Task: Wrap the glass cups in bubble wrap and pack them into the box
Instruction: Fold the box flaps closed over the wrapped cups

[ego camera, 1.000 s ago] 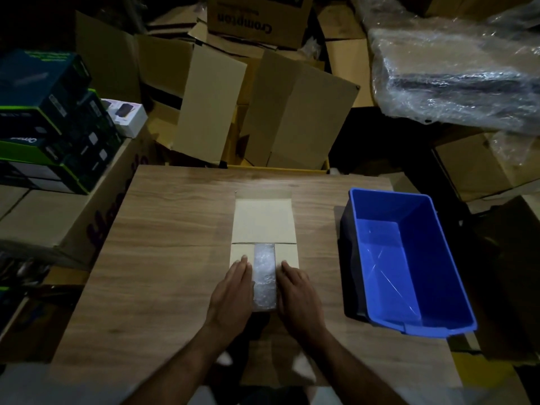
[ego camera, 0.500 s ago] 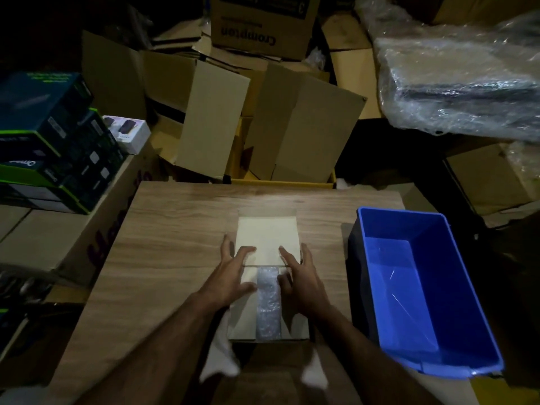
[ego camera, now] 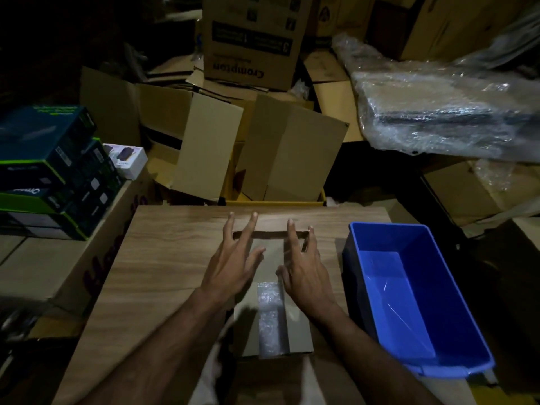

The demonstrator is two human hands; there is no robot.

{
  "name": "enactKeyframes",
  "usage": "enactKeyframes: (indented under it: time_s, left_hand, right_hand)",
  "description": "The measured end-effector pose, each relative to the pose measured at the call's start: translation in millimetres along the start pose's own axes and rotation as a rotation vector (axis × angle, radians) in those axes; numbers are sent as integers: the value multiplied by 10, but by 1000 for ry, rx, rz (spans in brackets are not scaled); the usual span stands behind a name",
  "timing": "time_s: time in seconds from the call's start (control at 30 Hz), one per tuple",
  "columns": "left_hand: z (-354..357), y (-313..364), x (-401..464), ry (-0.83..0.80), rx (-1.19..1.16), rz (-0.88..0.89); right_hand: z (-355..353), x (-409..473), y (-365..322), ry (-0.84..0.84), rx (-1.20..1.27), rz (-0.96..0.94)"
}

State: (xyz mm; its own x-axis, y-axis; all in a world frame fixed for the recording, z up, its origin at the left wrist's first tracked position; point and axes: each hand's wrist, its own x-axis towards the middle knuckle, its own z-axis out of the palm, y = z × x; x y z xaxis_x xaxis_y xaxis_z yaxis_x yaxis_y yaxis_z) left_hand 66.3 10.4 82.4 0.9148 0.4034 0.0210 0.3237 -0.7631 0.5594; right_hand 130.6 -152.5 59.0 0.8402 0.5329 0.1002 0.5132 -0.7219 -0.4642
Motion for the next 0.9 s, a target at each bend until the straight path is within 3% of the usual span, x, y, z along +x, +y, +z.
enactKeyframes:
  time_s: [0.2, 0.33, 0.63, 0.9]
  left_hand:
    - [21, -111, -351, 100, 25, 168]
    - [38, -152, -590, 117, 79, 269]
    - [150, -130, -1199, 99, 172, 277]
    - [379, -202, -1590, 67, 155, 218]
  right_hand:
    - [-99, -350, -181, 126, -34, 55]
    - [-101, -581, -206, 220, -115, -29]
    - [-145, -1075, -24, 78, -177, -181]
    - [91, -1431, 255, -59, -122, -208]
